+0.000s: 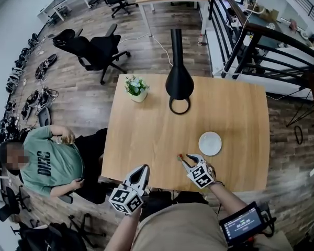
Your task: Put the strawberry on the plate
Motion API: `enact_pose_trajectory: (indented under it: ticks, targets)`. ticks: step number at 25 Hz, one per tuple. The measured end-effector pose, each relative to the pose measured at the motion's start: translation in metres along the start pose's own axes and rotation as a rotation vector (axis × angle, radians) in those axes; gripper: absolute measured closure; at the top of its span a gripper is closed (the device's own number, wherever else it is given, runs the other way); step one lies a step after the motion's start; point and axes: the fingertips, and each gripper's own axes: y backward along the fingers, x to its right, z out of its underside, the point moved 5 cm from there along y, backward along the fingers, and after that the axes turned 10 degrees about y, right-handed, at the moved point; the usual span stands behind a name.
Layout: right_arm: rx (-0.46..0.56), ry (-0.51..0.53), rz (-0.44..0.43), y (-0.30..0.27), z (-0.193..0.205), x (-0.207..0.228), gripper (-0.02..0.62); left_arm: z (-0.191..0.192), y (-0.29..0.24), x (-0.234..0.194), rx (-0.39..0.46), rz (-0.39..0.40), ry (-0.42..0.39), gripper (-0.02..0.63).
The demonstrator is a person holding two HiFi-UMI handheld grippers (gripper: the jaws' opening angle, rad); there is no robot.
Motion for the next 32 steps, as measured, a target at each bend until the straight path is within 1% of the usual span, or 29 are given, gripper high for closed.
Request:
enact_pose_trajectory:
  ticks: [4, 8, 13, 15, 16, 22, 27, 32]
  targets:
    - [-0.077, 0.022, -0.027, -0.032, 0.017, -0.001, 0.492, -0.009, -0.007, 0.001, -0.012, 0.014, -0.031, 0.604]
    - [-0.154, 0.083, -0.076, -0.062, 0.038, -0.005, 0.491, -0.009, -0.007, 0.001, -0.011, -0.001, -0.011, 0.604]
    - [-0.233, 0.142, -0.14, -0.096, 0.063, -0.011, 0.491, -0.001, -0.009, -0.006, -0.031, -0.02, -0.008, 0.604]
    - [-0.25, 0.159, -0.161, -0.106, 0.069, -0.014, 0.486, 0.0, -0.009, -0.007, -0.037, -0.027, -0.008, 0.604]
    - [-0.258, 0.168, -0.17, -0.111, 0.072, -0.015, 0.465, -0.001, -0.01, -0.008, -0.038, -0.028, -0.008, 0.604]
    - [-0.316, 0.202, -0.184, -0.131, 0.089, -0.019, 0.465, 0.003, -0.014, -0.01, -0.054, -0.031, -0.004, 0.604]
    - [-0.331, 0.205, -0.195, -0.143, 0.093, -0.02, 0.465, 0.004, -0.019, -0.009, -0.065, -0.027, -0.001, 0.604]
    - [-0.321, 0.198, -0.198, -0.15, 0.089, -0.019, 0.465, 0.001, -0.02, -0.01, -0.068, -0.029, -0.002, 0.604]
